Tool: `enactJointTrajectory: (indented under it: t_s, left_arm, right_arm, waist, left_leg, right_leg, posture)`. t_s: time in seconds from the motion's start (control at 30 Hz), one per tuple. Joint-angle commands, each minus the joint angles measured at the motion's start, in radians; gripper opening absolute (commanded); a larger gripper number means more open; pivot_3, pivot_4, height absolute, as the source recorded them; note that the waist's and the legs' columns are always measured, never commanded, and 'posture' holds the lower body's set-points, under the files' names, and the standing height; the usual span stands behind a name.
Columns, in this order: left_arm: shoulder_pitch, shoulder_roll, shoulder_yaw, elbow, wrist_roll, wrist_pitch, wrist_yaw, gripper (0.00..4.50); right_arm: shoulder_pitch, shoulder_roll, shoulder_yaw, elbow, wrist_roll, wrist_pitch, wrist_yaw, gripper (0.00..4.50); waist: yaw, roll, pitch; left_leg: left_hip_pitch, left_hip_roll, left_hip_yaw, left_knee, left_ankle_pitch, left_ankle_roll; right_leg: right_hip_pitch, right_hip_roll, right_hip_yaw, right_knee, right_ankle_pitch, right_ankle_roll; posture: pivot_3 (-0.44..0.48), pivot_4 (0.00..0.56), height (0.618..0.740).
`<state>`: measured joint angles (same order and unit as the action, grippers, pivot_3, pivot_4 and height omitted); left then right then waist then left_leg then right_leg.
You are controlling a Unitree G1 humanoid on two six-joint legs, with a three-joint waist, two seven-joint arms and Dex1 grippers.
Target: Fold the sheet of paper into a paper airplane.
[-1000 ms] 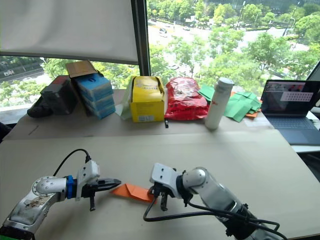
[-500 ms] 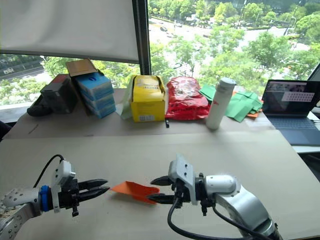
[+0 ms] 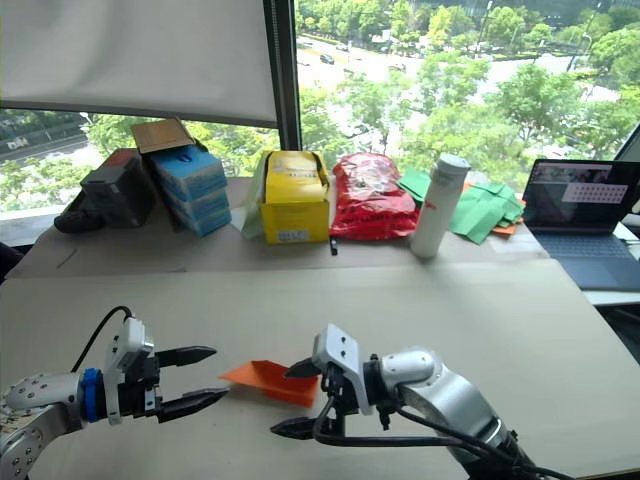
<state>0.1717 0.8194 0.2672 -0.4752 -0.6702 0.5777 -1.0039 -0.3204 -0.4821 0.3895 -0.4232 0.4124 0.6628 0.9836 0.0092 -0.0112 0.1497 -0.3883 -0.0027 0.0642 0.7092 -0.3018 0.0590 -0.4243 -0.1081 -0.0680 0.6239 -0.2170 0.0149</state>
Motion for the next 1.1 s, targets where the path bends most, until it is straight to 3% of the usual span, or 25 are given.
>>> enactJointTrajectory:
  t_s: [0.03,0.5,0.73,1.1]
  left_arm:
    - [-0.006,0.006,0.005,-0.046,-0.021,0.011,0.011,4.47]
    - [-0.028,-0.003,-0.004,-0.049,-0.018,0.015,0.038,4.47]
    - [-0.016,-0.011,-0.005,-0.046,-0.009,-0.001,0.042,4.47]
    - [-0.037,-0.014,-0.021,-0.107,-0.029,0.052,0.109,4.47]
  right_arm:
    - [-0.043,0.028,0.004,0.039,-0.037,-0.034,-0.040,4.50]
    - [-0.130,0.130,-0.079,0.160,0.028,0.046,-0.100,4.50]
    - [-0.282,0.076,0.047,0.131,-0.138,0.034,-0.121,4.50]
    - [-0.458,0.029,0.205,0.016,-0.209,0.282,-0.136,4.50]
  waist:
    - [0.000,0.000,0.000]
    - [-0.002,0.001,0.001]
    - [-0.010,0.003,0.002]
    - [-0.017,0.003,0.002]
  left_leg:
    - [0.000,0.000,0.000,0.000,0.000,0.000]
    - [0.000,0.000,0.000,0.000,0.001,-0.002]
    - [0.000,0.000,0.001,0.000,0.001,-0.002]
    - [-0.001,0.000,0.000,0.000,0.002,-0.003]
  right_leg:
    - [0.000,0.000,0.000,0.000,0.000,0.000]
    - [0.000,0.001,0.000,0.001,0.000,0.000]
    - [-0.002,0.002,0.000,0.002,0.000,0.000]
    - [-0.002,0.000,0.000,0.002,0.000,-0.001]
  posture:
    - [0.000,0.150,0.740]
    - [0.000,0.150,0.740]
    - [0.000,0.150,0.740]
    - [0.000,0.150,0.740]
